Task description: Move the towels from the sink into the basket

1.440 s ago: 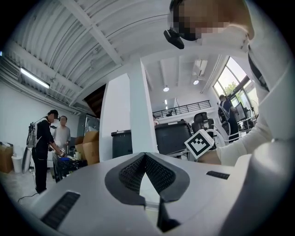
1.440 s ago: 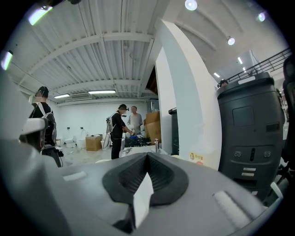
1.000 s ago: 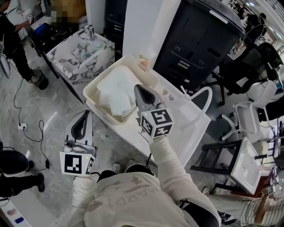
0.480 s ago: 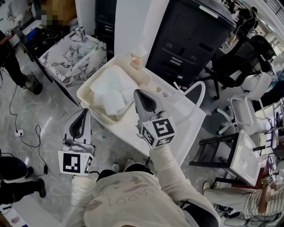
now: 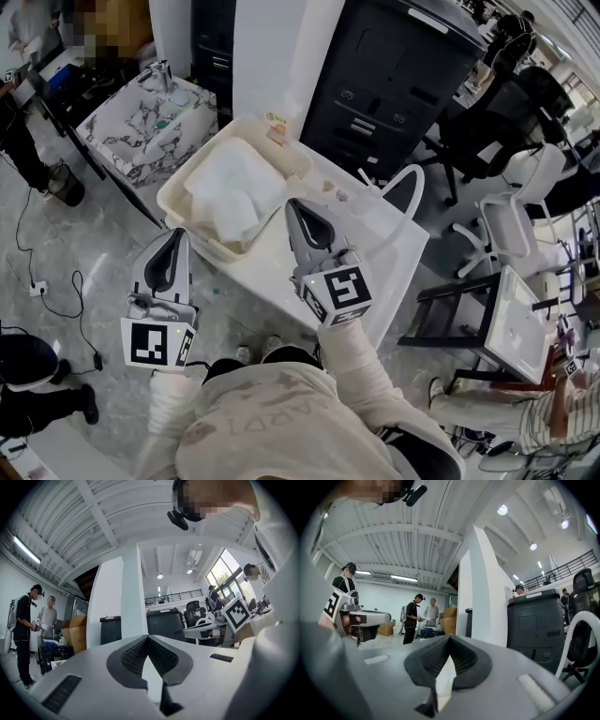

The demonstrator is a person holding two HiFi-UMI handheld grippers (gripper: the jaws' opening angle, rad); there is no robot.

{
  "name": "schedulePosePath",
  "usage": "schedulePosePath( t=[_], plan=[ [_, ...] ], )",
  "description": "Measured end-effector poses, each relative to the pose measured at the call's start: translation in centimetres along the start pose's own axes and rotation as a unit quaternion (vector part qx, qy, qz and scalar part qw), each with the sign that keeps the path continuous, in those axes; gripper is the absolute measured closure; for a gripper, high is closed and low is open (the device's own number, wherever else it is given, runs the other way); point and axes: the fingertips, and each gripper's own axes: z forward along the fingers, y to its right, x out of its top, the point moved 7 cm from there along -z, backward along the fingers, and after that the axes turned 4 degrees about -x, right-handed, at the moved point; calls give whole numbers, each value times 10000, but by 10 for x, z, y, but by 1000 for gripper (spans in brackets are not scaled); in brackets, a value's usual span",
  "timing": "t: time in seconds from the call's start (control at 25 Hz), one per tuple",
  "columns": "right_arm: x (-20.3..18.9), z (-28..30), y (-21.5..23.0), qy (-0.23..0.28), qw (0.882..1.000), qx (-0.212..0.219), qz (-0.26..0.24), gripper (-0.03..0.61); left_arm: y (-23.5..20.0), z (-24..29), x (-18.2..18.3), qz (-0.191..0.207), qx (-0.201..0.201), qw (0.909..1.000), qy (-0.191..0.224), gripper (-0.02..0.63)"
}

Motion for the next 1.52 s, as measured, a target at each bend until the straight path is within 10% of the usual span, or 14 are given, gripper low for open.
schedulePosePath(
  t=[1.52],
  plan=[
    [19, -70, -27, 257, 9990, -356, -68, 569, 27, -28, 10, -35, -407, 9991, 126, 609]
  ],
)
